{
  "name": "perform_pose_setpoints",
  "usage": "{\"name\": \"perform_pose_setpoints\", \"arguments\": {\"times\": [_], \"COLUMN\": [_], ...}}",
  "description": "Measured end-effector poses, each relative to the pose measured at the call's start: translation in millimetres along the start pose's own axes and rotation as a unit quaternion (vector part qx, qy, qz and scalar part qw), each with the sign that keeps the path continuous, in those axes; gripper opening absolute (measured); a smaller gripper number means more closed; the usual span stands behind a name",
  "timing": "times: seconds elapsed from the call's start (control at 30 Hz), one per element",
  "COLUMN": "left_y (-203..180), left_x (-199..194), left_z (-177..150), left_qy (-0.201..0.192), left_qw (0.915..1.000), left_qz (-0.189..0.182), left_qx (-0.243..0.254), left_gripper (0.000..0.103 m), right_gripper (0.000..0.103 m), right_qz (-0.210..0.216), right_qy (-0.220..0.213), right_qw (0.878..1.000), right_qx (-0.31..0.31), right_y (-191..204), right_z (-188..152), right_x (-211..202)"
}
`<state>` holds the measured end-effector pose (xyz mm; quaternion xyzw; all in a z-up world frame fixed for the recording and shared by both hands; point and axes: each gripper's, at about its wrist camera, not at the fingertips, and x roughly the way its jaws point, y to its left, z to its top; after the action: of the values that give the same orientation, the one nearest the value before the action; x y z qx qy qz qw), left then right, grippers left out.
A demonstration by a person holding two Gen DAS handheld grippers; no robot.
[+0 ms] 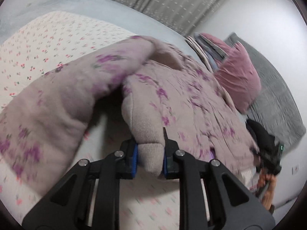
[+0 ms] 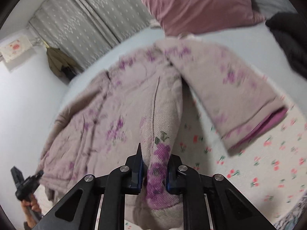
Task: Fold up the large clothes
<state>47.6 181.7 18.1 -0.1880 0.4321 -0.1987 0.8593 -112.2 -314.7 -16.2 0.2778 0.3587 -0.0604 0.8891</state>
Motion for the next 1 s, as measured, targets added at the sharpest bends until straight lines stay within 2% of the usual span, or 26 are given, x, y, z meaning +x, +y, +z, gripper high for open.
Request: {"name": "perform_pose_setpoints", "arguments": {"times": [0.1,0.2,0.3,0.37,0.43,0.47,0.53,0.57,0.6,0.67,0.73,0.8,0.87,1.0], "left_y": [-30.6,-42.1,-29.4,-11.7,4.0,9.7,7.8,4.2,1.7,0.8,6.2,19.2,39.8,91.8], "left_x": [-25.7,-36.0,-13.0,19.1,42.4,42.8,33.4,23.0,15.0,-5.7,-21.6,-42.4,-58.9,-72.7], "left_z": [-20.2,-50.9,-82.3,-99.9,-111.2,-108.6,-103.8,-100.4,-96.1,-89.2,-77.3,-60.7,-45.5,-32.8], "left_qy": [0.031,0.056,0.106,0.139,0.157,0.144,0.134,0.119,0.107,0.077,0.051,0.017,-0.015,-0.037], "left_qw": [0.9991,0.9959,0.9902,0.9830,0.9805,0.9850,0.9873,0.9882,0.9884,0.9887,0.9904,0.9918,0.9912,0.9830], "left_qz": [-0.008,0.005,0.039,0.088,0.096,0.079,0.070,0.075,0.084,0.097,0.098,0.109,0.127,0.175], "left_qx": [0.027,0.071,0.081,0.081,0.070,0.053,0.049,0.059,0.068,0.085,0.084,0.064,0.032,-0.043], "left_gripper": [0.021,0.021,0.021,0.022,0.023,0.024,0.030,0.040,0.045,0.064,0.072,0.076,0.080,0.081], "right_gripper": [0.017,0.017,0.017,0.018,0.021,0.023,0.030,0.032,0.037,0.050,0.072,0.077,0.078,0.079], "right_qz": [-0.035,-0.069,-0.114,-0.144,-0.180,-0.196,-0.210,-0.213,-0.216,-0.227,-0.224,-0.202,-0.174,-0.128], "right_qy": [-0.030,-0.035,-0.006,0.027,0.064,0.086,0.082,0.071,0.058,0.027,-0.011,-0.032,-0.034,-0.030], "right_qw": [0.999,0.996,0.992,0.988,0.980,0.974,0.970,0.970,0.971,0.970,0.970,0.973,0.977,0.980], "right_qx": [-0.025,-0.038,-0.050,-0.053,-0.061,-0.074,-0.089,-0.089,-0.085,-0.082,-0.091,-0.106,-0.120,-0.151], "right_y": [8.4,5.7,-6.1,-17.1,-28.4,-32.0,-30.3,-26.9,-25.1,-16.6,-1.1,21.9,45.4,87.1], "right_z": [10.8,12.4,1.0,-8.1,-22.0,-27.9,-26.0,-21.5,-18.6,-11.8,-4.6,4.4,13.5,13.5], "right_x": [-24.0,-38.5,-23.4,-2.0,28.2,45.0,44.8,36.8,27.9,9.2,-7.7,-17.0,-10.0,13.5]}}
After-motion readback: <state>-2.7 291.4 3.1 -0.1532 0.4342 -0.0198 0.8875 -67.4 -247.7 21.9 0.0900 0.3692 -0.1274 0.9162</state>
